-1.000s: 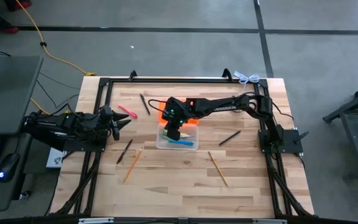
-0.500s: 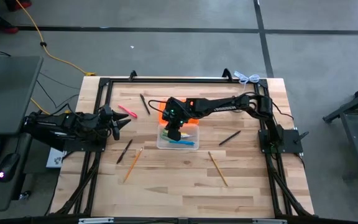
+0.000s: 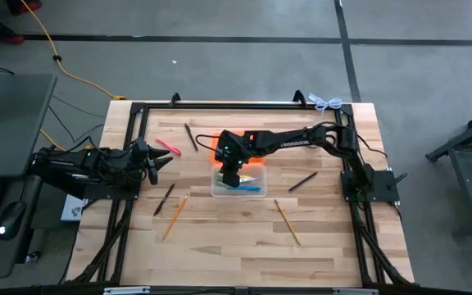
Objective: Pick & place school supplies into a supply box
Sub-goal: Put the green scissors into the orange supply box, then put the middle black pen into the orange supply box
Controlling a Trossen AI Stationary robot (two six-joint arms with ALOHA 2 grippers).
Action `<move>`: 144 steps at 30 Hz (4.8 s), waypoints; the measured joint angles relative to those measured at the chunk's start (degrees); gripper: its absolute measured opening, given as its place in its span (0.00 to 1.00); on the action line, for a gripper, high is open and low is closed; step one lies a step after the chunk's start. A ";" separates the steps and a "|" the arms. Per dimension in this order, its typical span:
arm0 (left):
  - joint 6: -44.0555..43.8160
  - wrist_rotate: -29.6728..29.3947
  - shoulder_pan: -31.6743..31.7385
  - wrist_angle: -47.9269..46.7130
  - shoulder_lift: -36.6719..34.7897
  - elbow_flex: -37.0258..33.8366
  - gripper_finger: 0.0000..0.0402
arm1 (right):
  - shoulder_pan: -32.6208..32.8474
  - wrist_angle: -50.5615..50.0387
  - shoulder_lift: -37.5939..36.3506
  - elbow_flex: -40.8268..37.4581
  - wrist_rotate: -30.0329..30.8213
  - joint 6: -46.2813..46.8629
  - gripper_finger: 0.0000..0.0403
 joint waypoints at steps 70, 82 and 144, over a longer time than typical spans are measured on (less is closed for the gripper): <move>-0.07 1.84 -0.02 -0.13 0.00 0.09 0.42 | -0.02 -3.29 -2.98 0.20 1.31 0.73 0.10; -2.42 3.69 -0.02 -0.22 -0.02 0.09 0.42 | 0.00 -5.55 -6.65 0.20 2.77 1.32 0.10; -6.20 4.03 -0.02 -3.16 -0.02 0.00 0.42 | 9.02 -59.14 -30.98 -0.24 15.78 0.71 0.06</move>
